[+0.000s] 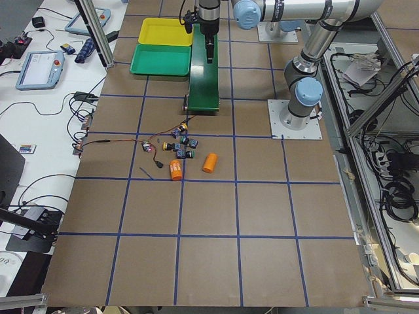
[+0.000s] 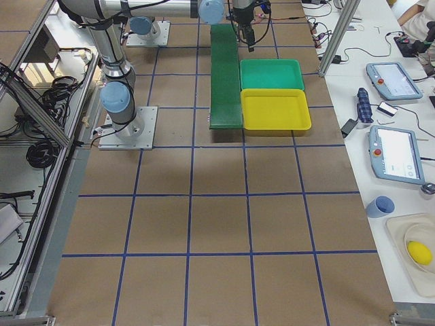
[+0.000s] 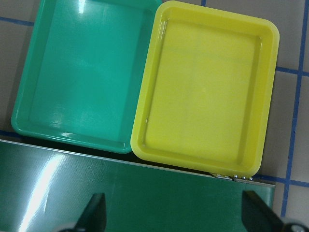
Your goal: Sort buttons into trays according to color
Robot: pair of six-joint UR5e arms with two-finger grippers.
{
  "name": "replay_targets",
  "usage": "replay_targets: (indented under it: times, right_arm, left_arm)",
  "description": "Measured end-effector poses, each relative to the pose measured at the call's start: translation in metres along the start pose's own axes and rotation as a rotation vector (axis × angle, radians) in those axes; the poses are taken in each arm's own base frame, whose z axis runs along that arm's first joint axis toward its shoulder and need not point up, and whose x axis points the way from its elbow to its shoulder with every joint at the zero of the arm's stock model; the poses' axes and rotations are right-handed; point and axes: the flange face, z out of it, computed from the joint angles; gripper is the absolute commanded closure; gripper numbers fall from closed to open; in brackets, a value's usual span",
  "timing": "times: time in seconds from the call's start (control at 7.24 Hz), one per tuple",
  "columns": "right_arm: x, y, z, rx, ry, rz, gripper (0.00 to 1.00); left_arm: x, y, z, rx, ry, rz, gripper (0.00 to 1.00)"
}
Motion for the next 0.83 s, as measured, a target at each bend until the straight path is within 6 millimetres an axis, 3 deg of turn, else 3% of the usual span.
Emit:
replay_targets:
  times: [0.28,0.41,0.83]
  right_arm:
    - [0.0,0.0,0.001,-0.002,0.0,0.001,0.0]
    - [0.0,0.001,0.001,-0.003,0.0,0.001,0.0]
    - [0.0,0.001,0.001,-0.004,0.0,0.001,0.0]
  left_arm:
    - [-0.012,-0.007,0.004,0.003,-0.004,-0.025,0.0]
    - [-0.039,-0.017,0.01,-0.006,-0.001,-0.081,0.0]
    - [-0.161,-0.056,0.039,0.012,-0.006,-0.296,0.0]
